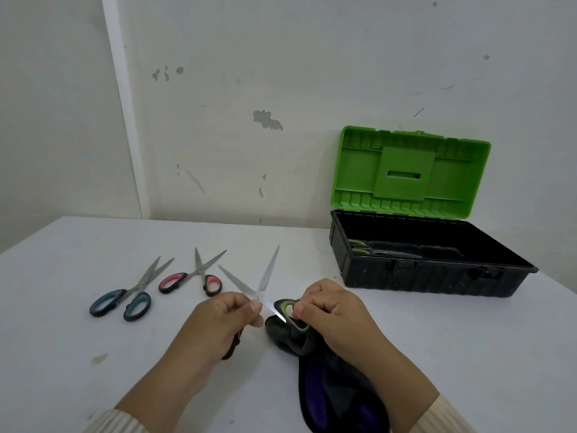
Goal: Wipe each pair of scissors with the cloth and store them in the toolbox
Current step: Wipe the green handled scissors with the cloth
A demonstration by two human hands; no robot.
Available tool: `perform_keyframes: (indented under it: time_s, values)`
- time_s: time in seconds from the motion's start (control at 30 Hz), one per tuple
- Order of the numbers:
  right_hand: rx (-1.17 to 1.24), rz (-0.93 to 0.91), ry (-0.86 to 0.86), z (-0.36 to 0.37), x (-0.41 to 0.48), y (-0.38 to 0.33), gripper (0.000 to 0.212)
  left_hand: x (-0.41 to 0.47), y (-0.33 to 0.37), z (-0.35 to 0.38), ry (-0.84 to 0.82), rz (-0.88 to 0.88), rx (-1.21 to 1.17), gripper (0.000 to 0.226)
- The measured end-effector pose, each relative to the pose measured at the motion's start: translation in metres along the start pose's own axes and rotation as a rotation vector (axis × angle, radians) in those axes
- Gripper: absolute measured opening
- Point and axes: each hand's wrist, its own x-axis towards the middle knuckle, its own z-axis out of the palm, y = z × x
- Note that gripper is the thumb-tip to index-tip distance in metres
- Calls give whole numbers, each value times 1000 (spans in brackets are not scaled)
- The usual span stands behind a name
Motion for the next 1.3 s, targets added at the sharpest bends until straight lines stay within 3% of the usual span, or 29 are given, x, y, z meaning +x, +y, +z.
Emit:
perform_keyframes:
  time_s: [0.13,0.27,0.33,0.5,0.63,0.77,0.9,1.0,1.13,1.3]
  values:
    - [-22,-4,0,-2,2,9,18,0,1,-2,-52,-44,-29,30]
    - [-98,-94,334,-13,8,16,15,0,-2,1,-126,-97,-34,29]
    - [-158,-210,405,-10,6,12,16,-3,-4,5,-163,-104,-10,32]
    - [-319,-452,100,24,-2,0,17,-9,-5,16,-176,-51,80,34]
    - [-235,-387,234,21,8,4,14,-10,-1,16,-166,27,87,32]
    - [-303,-338,74,29,1,-1,16,-11,-1,17,-172,2,79,32]
    - [-263,-330,253,23,10,5,11,-12,-1,16,-188,3,98,32]
    - [-328,-325,109,26,2,2,16,-13,-2,18,-190,-13,97,30]
    - [-278,-340,234,26,9,13,10,-12,-3,17,-183,0,108,32]
    - [-291,-390,173,34,3,11,11,-12,-2,14,-201,8,117,30]
